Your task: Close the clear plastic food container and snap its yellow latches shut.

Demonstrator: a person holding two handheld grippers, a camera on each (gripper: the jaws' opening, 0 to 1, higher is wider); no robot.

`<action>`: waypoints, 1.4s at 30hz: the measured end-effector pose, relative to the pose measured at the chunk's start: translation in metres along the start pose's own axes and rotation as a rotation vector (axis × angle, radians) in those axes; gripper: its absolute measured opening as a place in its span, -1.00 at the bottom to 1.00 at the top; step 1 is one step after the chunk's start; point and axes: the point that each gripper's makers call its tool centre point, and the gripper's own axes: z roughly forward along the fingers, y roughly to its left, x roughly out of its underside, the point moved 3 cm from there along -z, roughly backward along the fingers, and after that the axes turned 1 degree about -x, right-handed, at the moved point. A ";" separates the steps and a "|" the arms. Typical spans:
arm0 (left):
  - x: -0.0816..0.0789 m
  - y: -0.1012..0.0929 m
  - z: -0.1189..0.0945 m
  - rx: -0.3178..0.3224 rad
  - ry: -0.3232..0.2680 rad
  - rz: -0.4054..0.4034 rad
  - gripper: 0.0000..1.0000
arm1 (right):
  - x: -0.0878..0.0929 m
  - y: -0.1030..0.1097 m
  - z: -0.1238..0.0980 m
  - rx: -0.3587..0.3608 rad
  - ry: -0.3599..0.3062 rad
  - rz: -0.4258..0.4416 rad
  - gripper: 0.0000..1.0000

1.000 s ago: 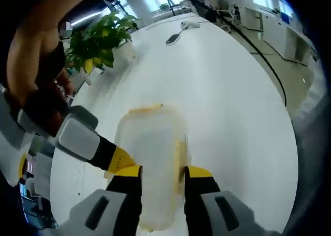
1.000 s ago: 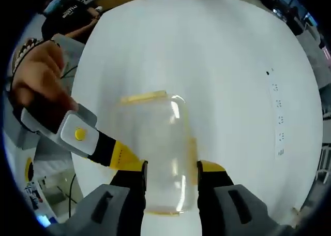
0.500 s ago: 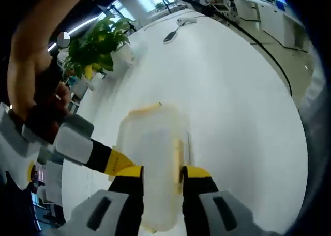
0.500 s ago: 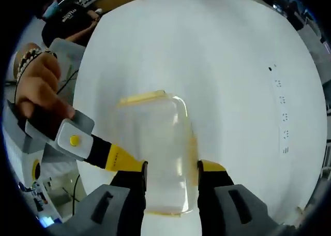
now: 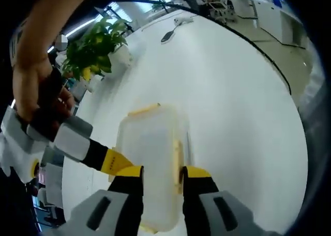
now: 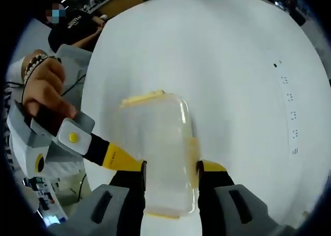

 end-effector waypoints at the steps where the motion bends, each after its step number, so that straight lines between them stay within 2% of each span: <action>1: 0.000 0.000 0.000 0.000 0.001 0.002 -0.55 | 0.000 0.000 0.001 -0.019 0.002 0.001 -0.27; 5: 0.000 0.000 0.000 0.000 -0.003 0.015 -0.56 | -0.001 -0.002 0.002 -0.066 0.007 -0.006 -0.31; 6: 0.000 -0.001 0.000 -0.003 -0.004 0.018 -0.55 | -0.004 0.009 0.007 -0.163 0.007 -0.028 -0.34; 7: -0.001 -0.003 -0.001 -0.003 -0.013 0.050 -0.55 | -0.003 0.001 0.006 -0.108 0.018 0.000 -0.34; 10: 0.000 -0.003 -0.002 -0.003 -0.014 0.032 -0.55 | -0.001 0.000 0.004 -0.146 0.006 -0.007 -0.32; 16: 0.000 -0.003 -0.002 -0.002 -0.016 0.025 -0.54 | 0.000 0.001 0.001 -0.140 -0.015 -0.014 -0.31; 20: 0.000 -0.003 -0.001 -0.002 -0.014 0.023 -0.54 | 0.000 0.003 0.001 -0.114 -0.007 -0.027 -0.30; 24: -0.001 -0.003 -0.001 -0.004 -0.011 0.020 -0.54 | -0.001 0.005 -0.001 -0.046 0.028 -0.052 -0.29; 28: -0.001 -0.003 -0.001 -0.006 -0.011 0.017 -0.54 | 0.000 0.006 -0.002 0.022 0.050 -0.034 -0.29; 32: -0.002 -0.002 -0.001 -0.005 0.001 0.020 -0.53 | 0.006 0.004 -0.005 0.103 0.028 0.114 -0.25; 33: -0.003 -0.002 -0.001 -0.001 0.005 0.019 -0.52 | 0.006 0.001 -0.008 0.135 0.004 0.080 -0.19; 34: -0.003 -0.001 -0.003 0.005 0.000 0.008 -0.53 | 0.003 -0.008 -0.013 0.208 -0.046 -0.008 -0.07; 36: -0.005 0.000 -0.004 0.016 -0.038 -0.093 -0.53 | 0.007 -0.006 -0.017 0.275 -0.094 0.023 0.04; 37: -0.004 -0.001 -0.006 0.044 -0.044 -0.117 -0.52 | 0.008 -0.006 -0.018 0.295 -0.118 0.033 0.06; 38: -0.003 -0.003 -0.012 0.074 -0.041 -0.205 -0.53 | 0.015 -0.008 -0.022 0.329 -0.120 0.007 0.05; 39: -0.005 -0.002 -0.016 0.078 -0.062 -0.251 -0.52 | 0.019 -0.009 -0.026 0.362 -0.128 0.009 0.01; 40: -0.009 0.004 -0.020 0.050 -0.108 -0.277 -0.48 | 0.022 -0.011 -0.031 0.395 -0.153 0.023 -0.01; 42: -0.018 0.012 -0.032 0.025 -0.210 -0.412 -0.25 | 0.022 -0.014 -0.048 0.475 -0.266 0.059 0.02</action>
